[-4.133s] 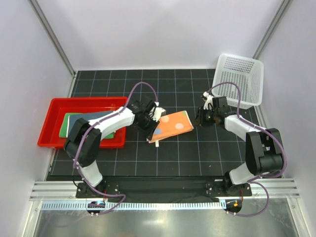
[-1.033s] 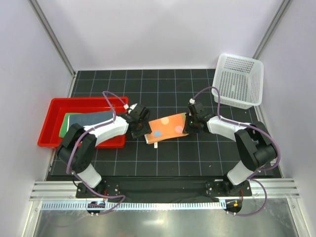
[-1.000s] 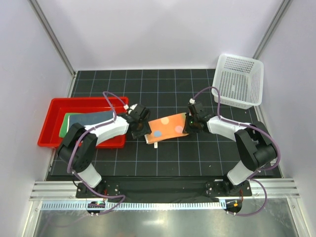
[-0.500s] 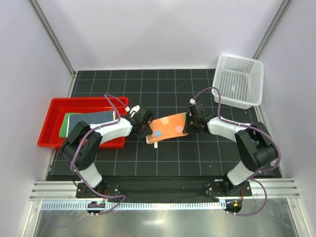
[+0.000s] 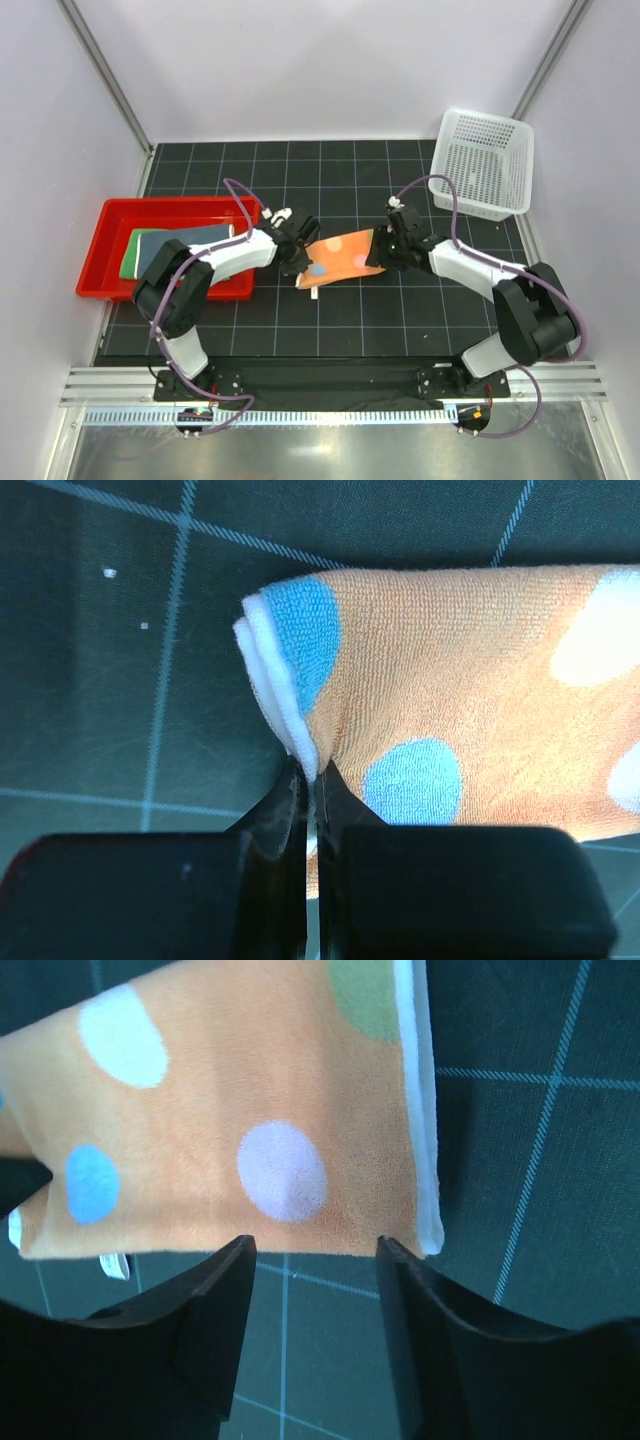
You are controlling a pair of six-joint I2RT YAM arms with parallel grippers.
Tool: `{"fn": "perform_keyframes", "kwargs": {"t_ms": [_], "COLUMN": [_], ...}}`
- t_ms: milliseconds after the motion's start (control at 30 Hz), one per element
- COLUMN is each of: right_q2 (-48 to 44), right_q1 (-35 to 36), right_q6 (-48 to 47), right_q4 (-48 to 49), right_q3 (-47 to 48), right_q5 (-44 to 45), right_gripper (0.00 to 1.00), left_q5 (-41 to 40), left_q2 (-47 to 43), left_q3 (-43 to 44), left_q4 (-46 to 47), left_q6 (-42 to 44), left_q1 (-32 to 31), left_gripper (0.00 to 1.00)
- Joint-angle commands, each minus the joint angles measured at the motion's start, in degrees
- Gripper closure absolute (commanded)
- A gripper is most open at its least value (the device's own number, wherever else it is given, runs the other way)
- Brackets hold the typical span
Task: Fold and stack the towels
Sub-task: Neatly place the folded towel into the bin
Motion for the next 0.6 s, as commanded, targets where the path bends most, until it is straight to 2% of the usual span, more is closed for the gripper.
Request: {"fn": "perform_keyframes", "kwargs": {"t_ms": [0,67,100,300,400,567], "right_q2": [-5.9,-7.3,-8.1,-10.0,-10.5,-10.4], "right_q1": [0.2,0.2,0.2,0.2,0.2,0.2], "right_q6": [-0.4,-0.4,-0.4,-0.1,-0.1,-0.2], "right_q4": [-1.9,-2.8,-3.3,-5.2,-5.3,-5.3], "right_q3": [3.1,4.1,4.6,6.4,6.7,6.8], "right_q5": [-1.3,-1.3,-1.3,-1.4,-1.7,-2.1], "right_gripper": [0.40,0.31,0.01,0.00,0.00,0.00], "left_q5": [-4.0,-5.8,-6.1,-8.8,-10.6,-19.2], "left_q2": [-0.6,-1.2,-1.5,-2.7,-3.6,-9.5], "left_q3": [5.3,6.6,7.2,11.8,14.8,16.1], "left_q4": [-9.4,-12.8,-13.4,-21.9,-25.2,-30.9], "left_q6": [6.3,7.5,8.7,14.8,21.9,27.4], "left_q1": [-0.2,-0.2,-0.2,-0.2,-0.4,0.2], "left_gripper": [1.00,1.00,1.00,1.00,1.00,1.00]}}
